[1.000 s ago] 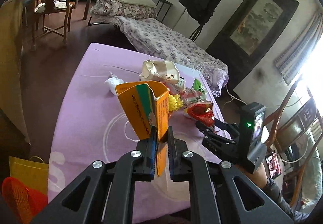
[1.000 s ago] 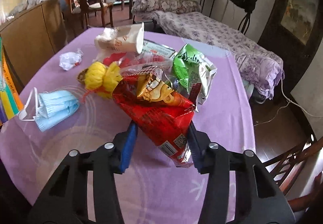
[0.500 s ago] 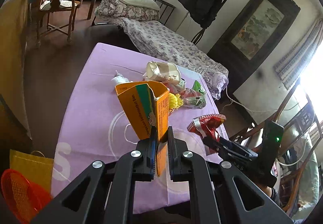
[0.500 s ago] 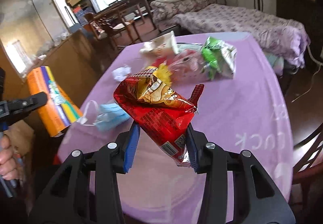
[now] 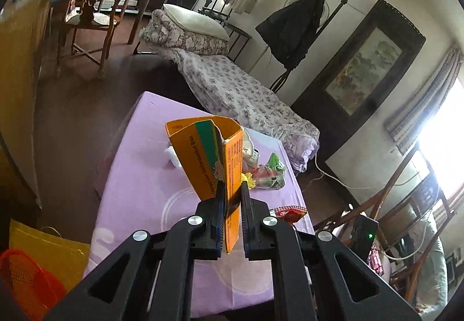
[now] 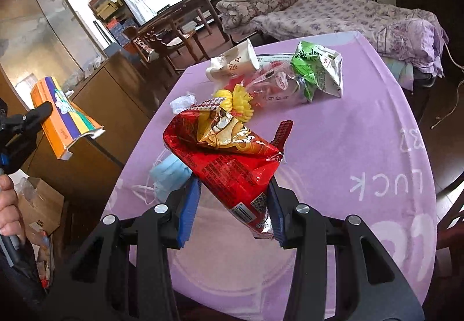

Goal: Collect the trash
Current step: 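Carry both items to the red wastebasket and open both grippers to drop them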

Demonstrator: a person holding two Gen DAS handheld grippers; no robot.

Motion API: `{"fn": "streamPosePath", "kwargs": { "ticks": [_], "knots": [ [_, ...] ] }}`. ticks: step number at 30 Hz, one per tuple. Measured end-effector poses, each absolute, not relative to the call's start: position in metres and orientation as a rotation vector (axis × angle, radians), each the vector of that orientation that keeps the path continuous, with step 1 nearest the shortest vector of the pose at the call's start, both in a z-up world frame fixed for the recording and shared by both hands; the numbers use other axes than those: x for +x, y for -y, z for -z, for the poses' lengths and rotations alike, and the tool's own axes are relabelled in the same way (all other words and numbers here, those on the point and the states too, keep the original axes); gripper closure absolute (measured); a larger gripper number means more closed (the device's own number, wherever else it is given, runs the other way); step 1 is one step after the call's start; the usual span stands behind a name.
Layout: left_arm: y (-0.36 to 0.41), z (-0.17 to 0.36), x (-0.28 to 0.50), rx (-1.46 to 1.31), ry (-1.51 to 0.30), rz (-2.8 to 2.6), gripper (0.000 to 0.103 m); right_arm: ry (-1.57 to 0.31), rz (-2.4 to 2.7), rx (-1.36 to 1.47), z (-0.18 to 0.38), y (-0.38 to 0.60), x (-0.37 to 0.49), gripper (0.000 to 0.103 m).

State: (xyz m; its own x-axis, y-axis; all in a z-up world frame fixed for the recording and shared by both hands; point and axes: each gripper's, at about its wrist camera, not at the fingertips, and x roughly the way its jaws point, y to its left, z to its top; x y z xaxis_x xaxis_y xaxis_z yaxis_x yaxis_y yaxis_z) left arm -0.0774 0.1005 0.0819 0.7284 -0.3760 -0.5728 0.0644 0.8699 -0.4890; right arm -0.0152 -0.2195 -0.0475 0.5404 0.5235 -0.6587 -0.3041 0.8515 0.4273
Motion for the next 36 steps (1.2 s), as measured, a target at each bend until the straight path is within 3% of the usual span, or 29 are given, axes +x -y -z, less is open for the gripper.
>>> {"fn": "streamPosePath", "kwargs": {
  "ticks": [12,23,29,36],
  "knots": [
    [-0.142,-0.063,-0.106,-0.513,-0.743,0.155,0.093,-0.868,-0.59,0.188,0.031,0.186,-0.027,0.059],
    [-0.241,-0.035,-0.186,-0.567,-0.769,-0.092,0.093,-0.877,-0.96,-0.057,-0.015,0.025,-0.07,0.059],
    [-0.311,0.021,-0.24,-0.629,-0.875,-0.295,0.093,-0.986,-1.131,-0.226,-0.011,-0.097,-0.105,0.058],
    [-0.378,0.089,-0.28,-0.751,-0.981,-0.444,0.093,-1.241,-1.2,-0.299,0.038,-0.209,-0.133,0.057]
  ]
}}
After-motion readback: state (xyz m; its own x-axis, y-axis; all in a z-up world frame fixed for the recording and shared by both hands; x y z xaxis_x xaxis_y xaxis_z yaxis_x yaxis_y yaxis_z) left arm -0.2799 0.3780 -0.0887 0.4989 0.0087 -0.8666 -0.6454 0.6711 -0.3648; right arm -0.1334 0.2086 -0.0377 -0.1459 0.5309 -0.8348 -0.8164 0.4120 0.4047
